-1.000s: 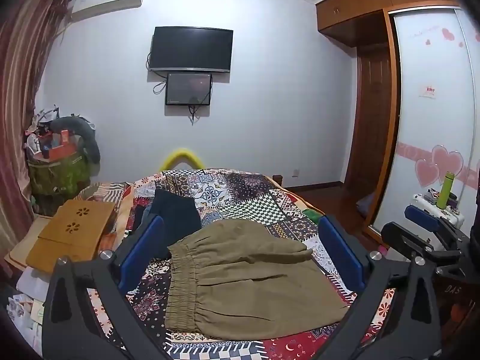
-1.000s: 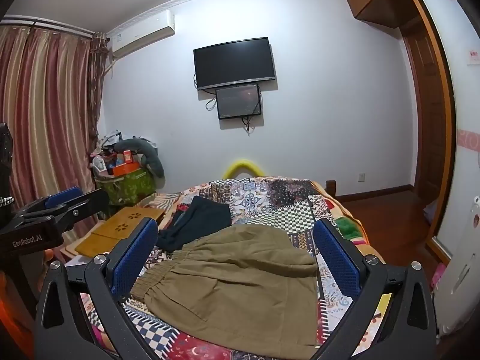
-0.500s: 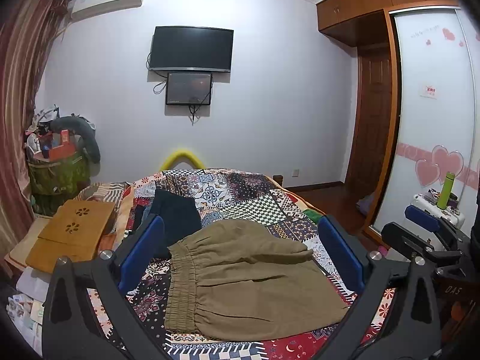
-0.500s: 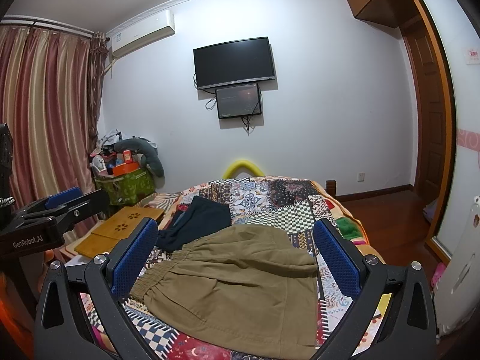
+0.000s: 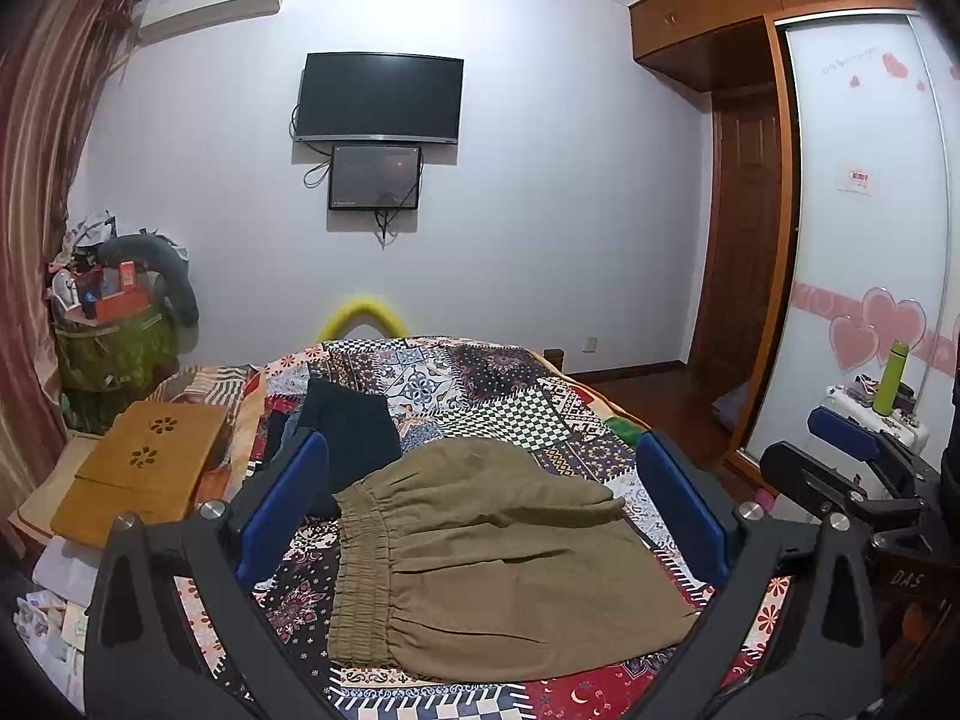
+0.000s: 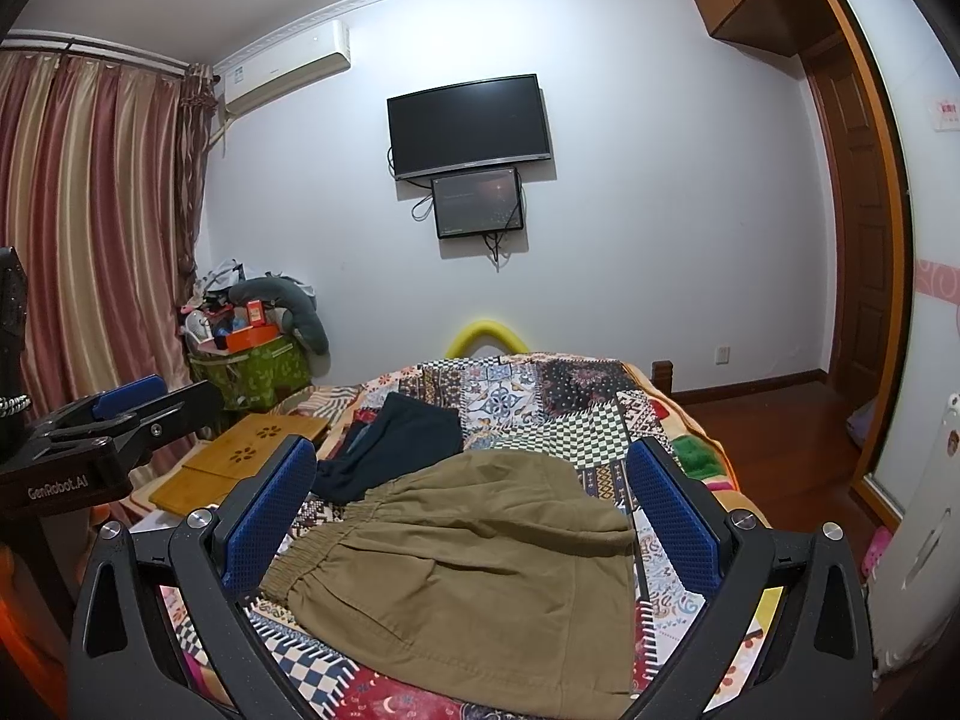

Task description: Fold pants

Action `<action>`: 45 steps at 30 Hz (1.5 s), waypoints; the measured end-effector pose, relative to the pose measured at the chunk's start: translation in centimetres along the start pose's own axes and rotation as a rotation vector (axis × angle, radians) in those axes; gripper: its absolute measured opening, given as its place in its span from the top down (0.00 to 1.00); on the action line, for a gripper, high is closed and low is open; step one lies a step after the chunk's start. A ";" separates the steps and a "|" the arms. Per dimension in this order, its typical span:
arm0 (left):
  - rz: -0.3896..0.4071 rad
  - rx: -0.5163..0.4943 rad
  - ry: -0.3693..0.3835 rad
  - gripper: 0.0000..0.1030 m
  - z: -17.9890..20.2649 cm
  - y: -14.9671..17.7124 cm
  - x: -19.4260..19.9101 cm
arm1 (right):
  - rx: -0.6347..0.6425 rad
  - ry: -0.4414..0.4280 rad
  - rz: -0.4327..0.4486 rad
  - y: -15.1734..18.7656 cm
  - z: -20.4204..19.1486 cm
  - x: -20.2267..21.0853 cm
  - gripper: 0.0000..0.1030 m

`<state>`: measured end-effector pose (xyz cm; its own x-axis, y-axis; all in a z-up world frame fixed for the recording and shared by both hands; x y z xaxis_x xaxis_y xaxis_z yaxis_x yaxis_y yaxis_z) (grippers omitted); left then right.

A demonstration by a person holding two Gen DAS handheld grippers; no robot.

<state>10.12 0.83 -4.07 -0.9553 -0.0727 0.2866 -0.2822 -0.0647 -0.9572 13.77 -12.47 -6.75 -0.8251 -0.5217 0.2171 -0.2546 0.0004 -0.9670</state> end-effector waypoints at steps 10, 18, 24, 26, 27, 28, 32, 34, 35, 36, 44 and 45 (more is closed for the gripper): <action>-0.001 -0.001 0.000 0.00 0.1 -0.1 0.0 | 0.000 -0.001 -0.001 0.0 0.0 0.0 0.00; -0.003 -0.001 0.000 0.00 0.2 -0.2 -0.1 | 0.000 0.000 0.000 -0.1 0.0 0.1 0.00; -0.003 -0.001 0.000 0.00 0.3 -0.2 -0.1 | 0.000 0.000 -0.002 0.0 0.0 0.0 0.00; -0.004 0.000 -0.001 0.00 0.3 -0.2 -0.1 | 0.000 0.000 -0.003 0.0 0.0 0.0 0.00; -0.005 0.000 0.000 0.00 0.3 -0.2 -0.1 | -0.001 0.001 -0.004 0.0 0.0 0.0 0.00; -0.006 0.001 0.001 0.00 0.3 -0.2 -0.1 | -0.001 0.001 -0.004 0.0 0.0 0.0 0.00; -0.011 0.004 0.000 0.00 0.1 -0.1 -0.3 | -0.002 0.002 -0.007 0.1 0.1 -0.1 0.00; -0.015 0.005 0.000 0.00 0.0 -0.1 -0.5 | -0.004 0.003 -0.009 0.2 0.2 -0.3 0.00; -0.017 0.004 0.000 0.00 0.0 -0.1 -0.6 | -0.006 0.006 -0.010 0.2 0.3 -0.4 0.00; -0.019 0.003 0.000 0.00 -0.1 0.0 -0.8 | -0.007 0.008 -0.011 0.2 0.4 -0.5 0.00; -0.097 0.008 -0.001 0.00 -1.1 1.2 -4.7 | -0.035 0.013 -0.065 1.5 2.3 -2.9 0.00; -0.110 0.013 -0.003 0.00 -1.4 1.4 -5.4 | -0.046 0.021 -0.079 2.0 3.0 -3.7 0.00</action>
<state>14.78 2.49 -7.04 -0.9184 -0.0670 0.3900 -0.3842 -0.0849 -0.9193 17.83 -13.08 -9.85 -0.8118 -0.5036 0.2956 -0.3418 -0.0007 -0.9398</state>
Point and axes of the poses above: each gripper's, at about its wrist camera, not at the fingertips, and x roughly against the way its jaws point, z to its right, y to its underside, the point moved 10 cm from there along -x, roughly the way its jaws point, and after that the axes turned 4 degrees about -y, right-handed, at the moved point
